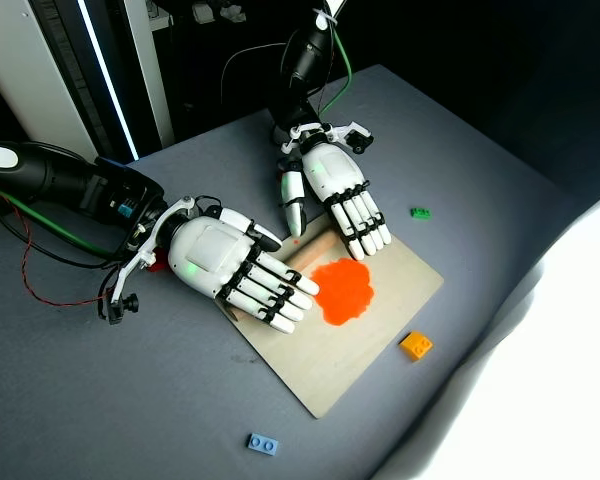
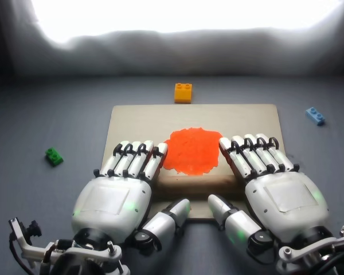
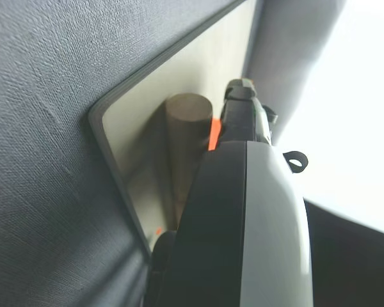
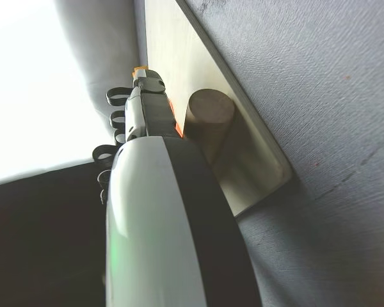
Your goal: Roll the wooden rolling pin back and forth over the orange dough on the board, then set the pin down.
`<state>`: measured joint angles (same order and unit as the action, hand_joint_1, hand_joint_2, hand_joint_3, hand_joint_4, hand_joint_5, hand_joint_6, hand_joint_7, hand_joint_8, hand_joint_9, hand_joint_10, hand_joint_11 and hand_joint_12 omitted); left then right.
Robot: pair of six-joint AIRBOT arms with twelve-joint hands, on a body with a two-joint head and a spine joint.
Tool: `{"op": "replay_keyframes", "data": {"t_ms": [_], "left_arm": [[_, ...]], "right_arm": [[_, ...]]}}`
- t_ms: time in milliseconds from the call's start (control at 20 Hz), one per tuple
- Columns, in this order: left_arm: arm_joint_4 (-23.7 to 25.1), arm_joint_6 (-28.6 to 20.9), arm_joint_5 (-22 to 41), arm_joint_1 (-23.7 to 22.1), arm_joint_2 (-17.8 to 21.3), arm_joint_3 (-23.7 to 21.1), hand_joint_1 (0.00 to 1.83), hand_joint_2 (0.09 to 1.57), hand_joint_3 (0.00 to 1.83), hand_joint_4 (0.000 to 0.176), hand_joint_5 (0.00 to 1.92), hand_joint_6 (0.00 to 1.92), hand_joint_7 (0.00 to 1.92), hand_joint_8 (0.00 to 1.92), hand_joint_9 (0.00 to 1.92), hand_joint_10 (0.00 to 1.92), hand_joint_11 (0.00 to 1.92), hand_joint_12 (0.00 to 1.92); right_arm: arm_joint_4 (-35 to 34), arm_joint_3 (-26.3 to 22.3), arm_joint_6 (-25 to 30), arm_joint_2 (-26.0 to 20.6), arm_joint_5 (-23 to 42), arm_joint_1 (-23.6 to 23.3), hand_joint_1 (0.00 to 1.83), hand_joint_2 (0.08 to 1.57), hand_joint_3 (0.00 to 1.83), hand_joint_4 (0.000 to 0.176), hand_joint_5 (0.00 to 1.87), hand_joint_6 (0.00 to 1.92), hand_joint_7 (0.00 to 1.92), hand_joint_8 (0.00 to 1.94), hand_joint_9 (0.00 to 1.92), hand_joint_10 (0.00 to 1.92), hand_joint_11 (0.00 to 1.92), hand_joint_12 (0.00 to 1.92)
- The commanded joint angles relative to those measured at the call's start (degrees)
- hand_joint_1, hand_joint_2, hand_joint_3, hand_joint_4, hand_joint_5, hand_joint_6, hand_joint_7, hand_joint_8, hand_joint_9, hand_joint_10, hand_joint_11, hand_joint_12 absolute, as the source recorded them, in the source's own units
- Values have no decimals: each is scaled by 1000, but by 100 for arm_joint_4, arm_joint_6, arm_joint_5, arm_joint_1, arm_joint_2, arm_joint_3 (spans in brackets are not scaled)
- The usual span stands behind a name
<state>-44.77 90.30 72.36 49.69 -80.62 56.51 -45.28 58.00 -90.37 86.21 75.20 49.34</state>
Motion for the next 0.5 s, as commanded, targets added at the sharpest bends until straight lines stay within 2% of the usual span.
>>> {"op": "replay_keyframes", "data": {"t_ms": [0,450], "left_arm": [[350,-14,542,-1,-1,25,0,1372,4,0,0,0,0,0,0,0,0,0],[352,-39,518,-14,-54,156,0,1370,2,0,0,0,0,0,0,0,0,0]], "right_arm": [[374,12,-46,4,570,-48,0,1417,27,0,6,2,0,0,0,0,0,0],[239,175,-100,211,626,-194,0,1428,23,0,0,0,13,5,2,1,0,0]]}}
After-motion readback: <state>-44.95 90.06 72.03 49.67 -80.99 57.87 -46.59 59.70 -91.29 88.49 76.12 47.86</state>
